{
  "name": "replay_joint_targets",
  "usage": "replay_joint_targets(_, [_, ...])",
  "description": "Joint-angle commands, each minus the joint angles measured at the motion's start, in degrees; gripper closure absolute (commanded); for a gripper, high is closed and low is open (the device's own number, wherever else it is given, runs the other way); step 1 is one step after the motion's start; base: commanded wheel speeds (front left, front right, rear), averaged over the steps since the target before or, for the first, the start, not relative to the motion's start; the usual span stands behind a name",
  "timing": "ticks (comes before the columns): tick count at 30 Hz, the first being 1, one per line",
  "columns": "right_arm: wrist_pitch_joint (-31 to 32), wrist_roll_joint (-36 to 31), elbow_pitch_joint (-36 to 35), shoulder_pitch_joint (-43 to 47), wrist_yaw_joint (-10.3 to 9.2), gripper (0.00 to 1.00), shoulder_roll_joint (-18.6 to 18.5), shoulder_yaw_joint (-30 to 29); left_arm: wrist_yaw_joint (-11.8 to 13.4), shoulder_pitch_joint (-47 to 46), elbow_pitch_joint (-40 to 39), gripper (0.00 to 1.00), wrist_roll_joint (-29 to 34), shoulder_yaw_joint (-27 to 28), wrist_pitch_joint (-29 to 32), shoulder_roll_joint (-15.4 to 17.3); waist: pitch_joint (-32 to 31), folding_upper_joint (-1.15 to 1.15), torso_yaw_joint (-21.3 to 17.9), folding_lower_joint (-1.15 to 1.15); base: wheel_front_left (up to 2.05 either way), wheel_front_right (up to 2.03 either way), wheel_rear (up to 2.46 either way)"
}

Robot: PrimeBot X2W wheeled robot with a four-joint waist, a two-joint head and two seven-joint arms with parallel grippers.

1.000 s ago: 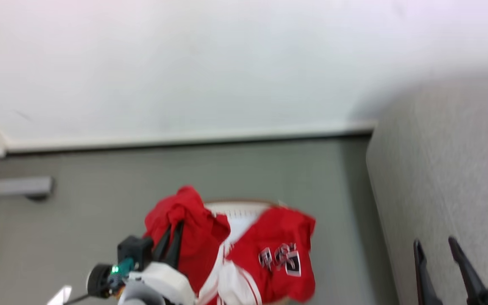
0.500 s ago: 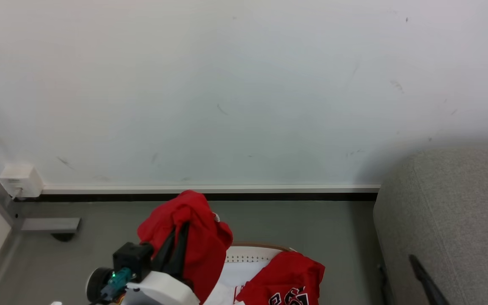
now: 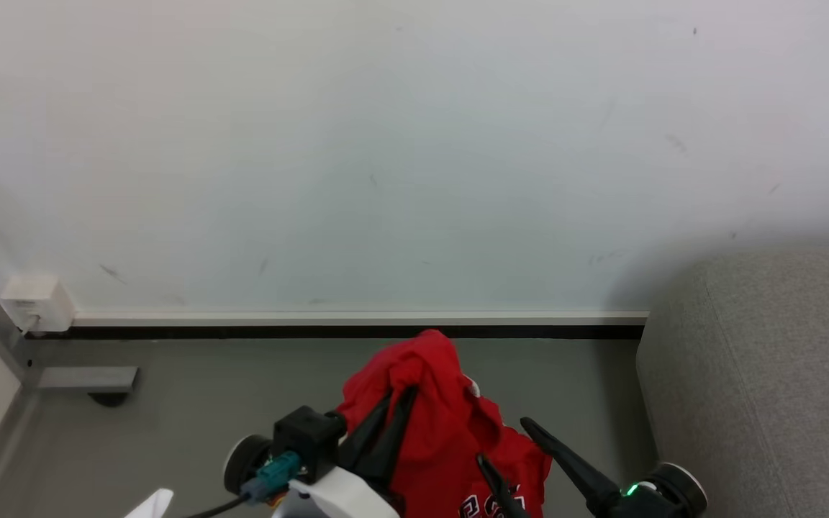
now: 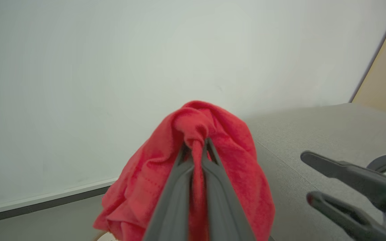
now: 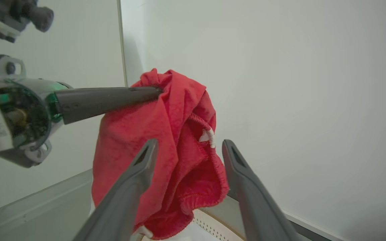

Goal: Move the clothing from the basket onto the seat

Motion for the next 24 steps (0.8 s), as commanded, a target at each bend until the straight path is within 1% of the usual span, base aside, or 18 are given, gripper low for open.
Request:
replay_joint_targets(1, [-0.2,1.2,1.8,-2.6,-0.13,0.0,-0.8,1.7,-0.4,0.6,-0.6,1.0,-0.3,-1.2,0.4,-0.1,0.3,0.0,0.2,0.0,0.0,0.0,0.0])
replay_joint_targets(6, [-0.1,4.8,6.4,-6.4,-0.13,0.0,0.3,5.3,-1.2,0.7,-1.2,1.0,-0.9,-5.1,1.6,-0.7,0.8,0.0,0.4,0.0,0.0,0.0,0.0])
replay_joint_targets(7, [-0.1,4.8,6.4,-6.4,-0.13,0.0,0.3,5.3,-1.2,0.7,-1.2,1.0,-0.9,-5.1,1.6,-0.7,0.8,0.0,0.4,0.0,0.0,0.0,0.0])
replay_joint_targets(11, [-0.1,7.6,10.3,-8.5,-0.13,0.0,1.6,7.3,-1.6,0.7,-1.2,1.0,-1.0,-7.4,1.9,-0.9,1.1,0.0,0.3,0.0,0.0,0.0,0.0])
replay_joint_targets(12, [-0.1,7.9,10.6,-9.2,-0.14,0.51,1.9,6.9,-1.7,0.8,-1.3,1.0,-1.2,-7.8,2.1,-0.9,1.2,0.0,0.2,0.0,0.0,0.0,0.0])
replay_joint_targets(13, [-0.1,8.8,10.8,-9.5,-0.14,0.71,2.2,6.4,-1.7,0.8,-1.4,1.0,-1.3,-8.0,2.2,-1.0,1.2,0.0,0.1,0.0,0.0,0.0,0.0])
replay_joint_targets(14, [-0.1,9.6,11.4,-9.4,-0.14,0.88,2.4,6.6,-1.6,0.8,-1.3,1.0,-1.3,-8.2,2.2,-0.9,1.3,0.0,0.0,0.0,0.0,0.0,0.0])
replay_joint_targets(15, [-0.1,10.2,11.9,-9.5,-0.14,1.0,2.6,6.9,-1.5,0.7,-1.1,1.0,-1.3,-8.3,2.2,-0.9,1.3,0.0,-0.1,0.0,0.0,0.0,0.0])
replay_joint_targets(17, [-0.1,11.2,12.4,-10.2,-0.14,1.0,2.7,7.1,-1.2,0.5,-0.7,1.0,-1.2,-8.1,1.9,-0.7,1.4,0.0,-0.6,0.0,0.0,0.0,0.0])
replay_joint_targets(20, [-0.1,12.0,12.1,-10.4,-0.14,1.0,1.9,6.6,-0.7,0.5,-0.2,0.99,-1.2,-7.9,1.3,-0.5,1.6,0.0,-1.7,0.0,0.0,0.0,0.0])
replay_joint_targets(21, [-0.1,12.1,11.9,-10.3,-0.15,1.0,1.5,6.1,-0.5,0.4,-0.1,0.75,-1.0,-7.8,1.1,-0.4,1.8,0.0,-2.3,0.0,0.0,0.0,0.0])
replay_joint_targets(22, [-0.1,12.3,11.5,-10.2,-0.18,1.0,1.1,5.4,-0.3,0.4,0.0,0.44,-0.7,-7.6,0.8,-0.2,1.9,0.0,-2.9,0.0,0.0,0.0,0.0])
replay_joint_targets(23, [-0.1,12.3,11.2,-10.1,-0.19,1.0,0.6,4.8,0.1,0.3,0.1,0.0,-0.3,-7.5,0.3,0.1,2.1,0.0,-3.7,0.0,0.0,0.0,0.0])
replay_joint_targets(24, [-0.1,12.1,10.8,-10.0,-0.2,1.0,0.2,4.0,0.4,0.4,0.4,0.0,-0.1,-7.4,0.1,0.4,2.2,0.0,-4.5,0.0,0.0,0.0,0.0])
